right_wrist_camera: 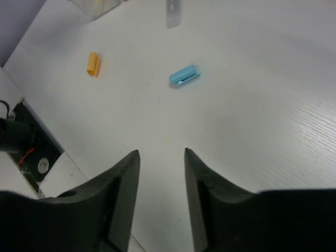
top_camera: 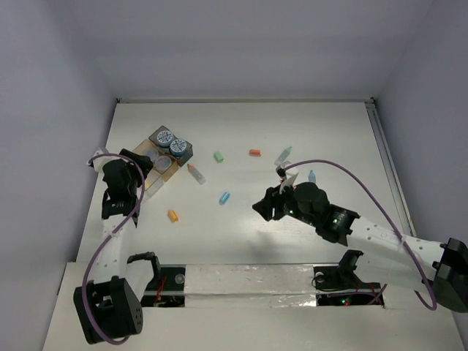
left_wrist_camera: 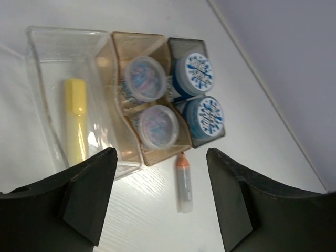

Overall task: Sort the stationery into containers
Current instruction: Place the pen in the storage box, then pick up the pen from the center of the board.

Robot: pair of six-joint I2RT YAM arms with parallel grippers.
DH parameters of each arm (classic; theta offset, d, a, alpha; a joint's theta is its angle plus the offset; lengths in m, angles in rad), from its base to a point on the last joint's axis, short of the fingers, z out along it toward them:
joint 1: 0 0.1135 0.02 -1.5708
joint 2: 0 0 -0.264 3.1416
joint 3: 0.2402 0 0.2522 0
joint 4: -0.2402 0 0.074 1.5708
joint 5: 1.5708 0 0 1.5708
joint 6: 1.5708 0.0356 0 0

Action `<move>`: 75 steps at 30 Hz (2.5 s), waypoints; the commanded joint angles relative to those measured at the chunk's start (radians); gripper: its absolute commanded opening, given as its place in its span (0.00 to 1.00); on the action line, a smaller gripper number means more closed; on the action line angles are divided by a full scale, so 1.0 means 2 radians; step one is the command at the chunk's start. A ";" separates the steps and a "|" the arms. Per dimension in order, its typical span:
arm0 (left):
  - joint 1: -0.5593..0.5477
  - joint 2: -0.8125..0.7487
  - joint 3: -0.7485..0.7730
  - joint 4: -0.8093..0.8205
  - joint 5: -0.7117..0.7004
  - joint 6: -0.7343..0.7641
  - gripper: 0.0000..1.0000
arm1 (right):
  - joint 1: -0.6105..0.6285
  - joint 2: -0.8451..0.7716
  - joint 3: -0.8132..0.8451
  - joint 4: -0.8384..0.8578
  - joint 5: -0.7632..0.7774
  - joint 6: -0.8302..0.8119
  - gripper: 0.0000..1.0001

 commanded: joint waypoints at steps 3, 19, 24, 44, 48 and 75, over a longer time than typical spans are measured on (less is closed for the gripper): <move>-0.018 -0.048 0.030 0.034 0.100 0.041 0.67 | -0.047 0.017 0.038 -0.050 0.023 0.006 0.33; -0.171 -0.098 0.051 0.001 0.352 0.190 0.72 | -0.080 0.180 0.140 -0.088 0.030 -0.004 0.49; -0.214 -0.125 0.068 -0.017 0.312 0.214 0.73 | -0.111 0.226 0.193 -0.166 0.067 -0.027 0.53; -0.311 -0.169 0.085 -0.050 0.257 0.237 0.73 | -0.257 0.336 0.298 -0.217 0.020 -0.064 0.67; -0.321 -0.171 0.085 -0.052 0.252 0.238 0.73 | -0.267 0.361 0.313 -0.216 0.022 -0.067 0.68; -0.335 -0.170 0.084 -0.053 0.221 0.240 0.75 | -0.284 0.572 0.502 -0.248 0.106 -0.050 0.60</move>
